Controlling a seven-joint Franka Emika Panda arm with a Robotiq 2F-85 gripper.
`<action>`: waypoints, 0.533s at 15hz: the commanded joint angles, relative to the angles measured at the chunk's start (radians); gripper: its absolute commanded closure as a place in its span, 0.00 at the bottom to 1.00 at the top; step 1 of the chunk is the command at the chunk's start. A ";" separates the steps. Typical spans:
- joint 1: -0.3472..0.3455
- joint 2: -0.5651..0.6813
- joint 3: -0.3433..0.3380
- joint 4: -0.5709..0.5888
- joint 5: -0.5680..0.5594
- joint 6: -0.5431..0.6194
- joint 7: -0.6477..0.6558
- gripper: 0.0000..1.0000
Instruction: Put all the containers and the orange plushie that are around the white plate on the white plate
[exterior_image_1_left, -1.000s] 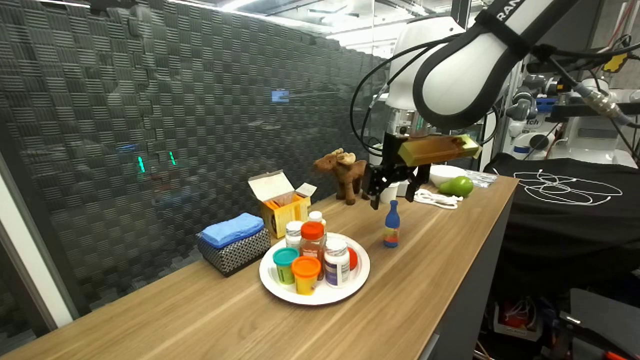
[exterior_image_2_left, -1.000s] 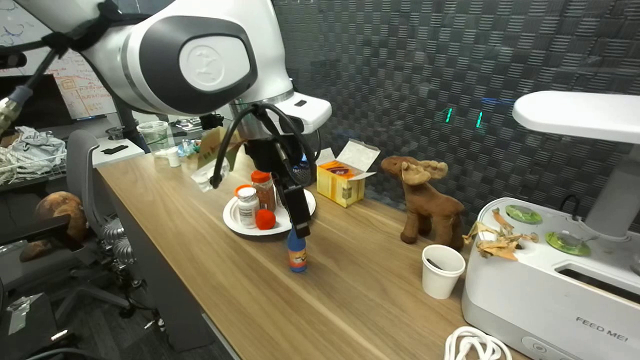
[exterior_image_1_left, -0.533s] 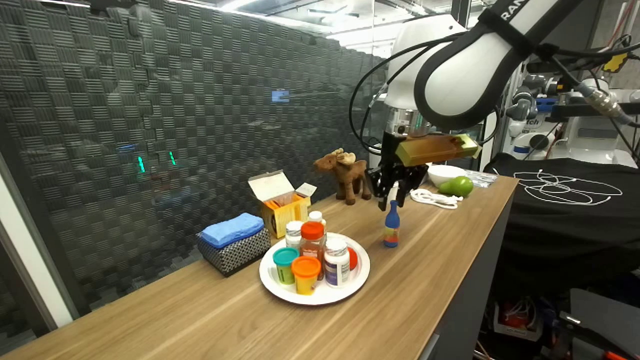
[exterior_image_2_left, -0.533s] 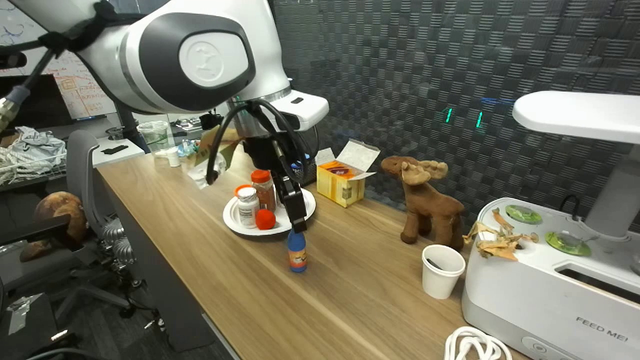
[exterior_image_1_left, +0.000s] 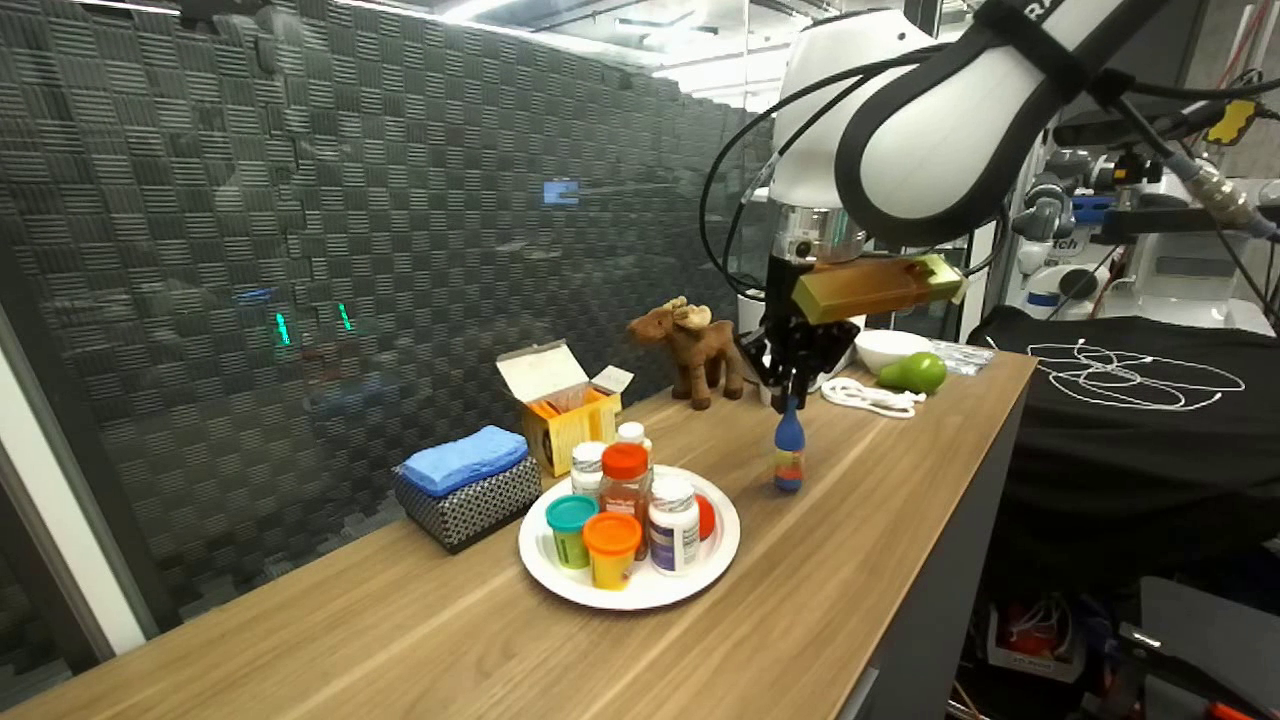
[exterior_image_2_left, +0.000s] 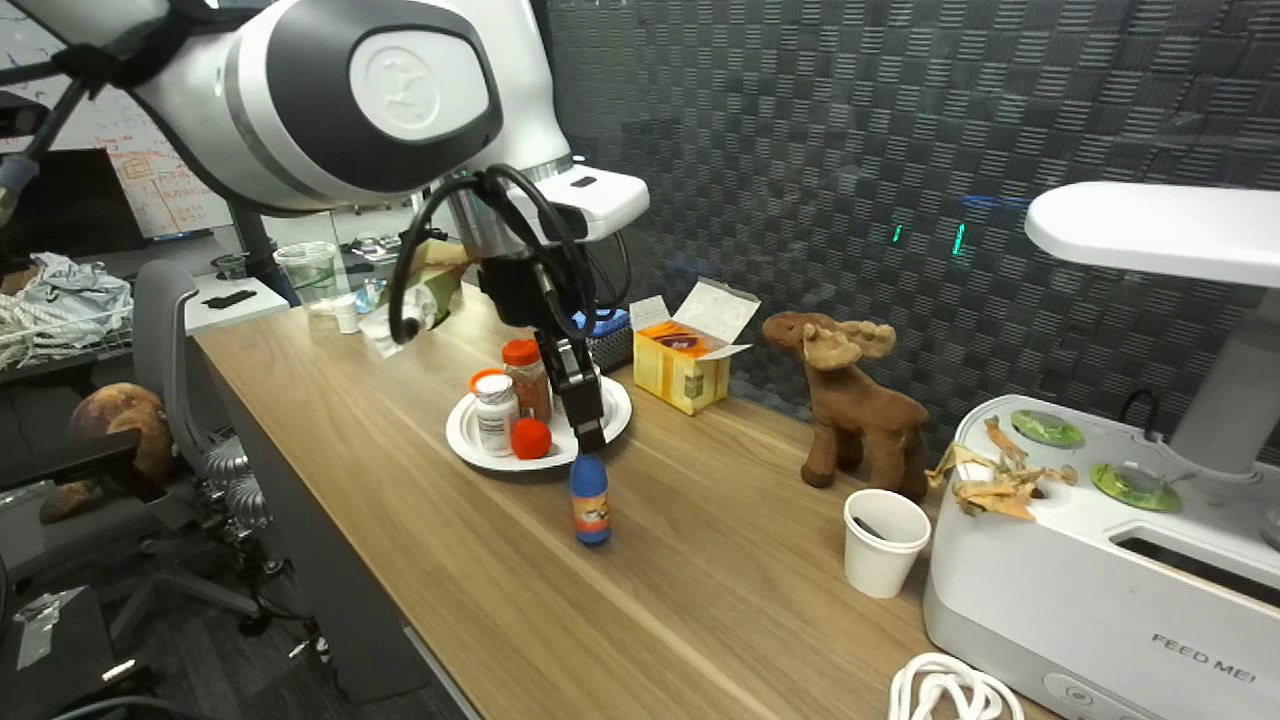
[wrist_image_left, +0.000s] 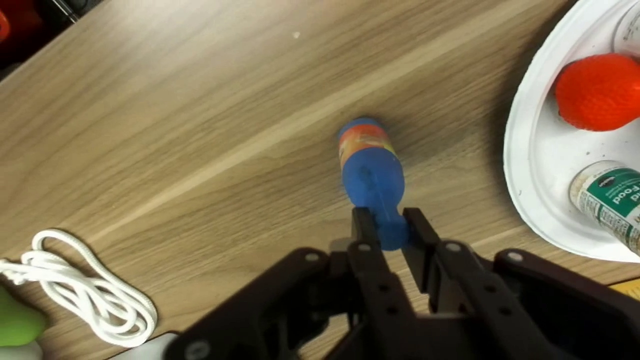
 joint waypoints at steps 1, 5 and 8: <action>0.001 -0.031 0.009 0.050 0.009 -0.059 -0.013 0.90; 0.004 0.000 0.032 0.147 0.103 -0.048 -0.089 0.91; 0.014 0.039 0.058 0.183 0.196 -0.026 -0.157 0.91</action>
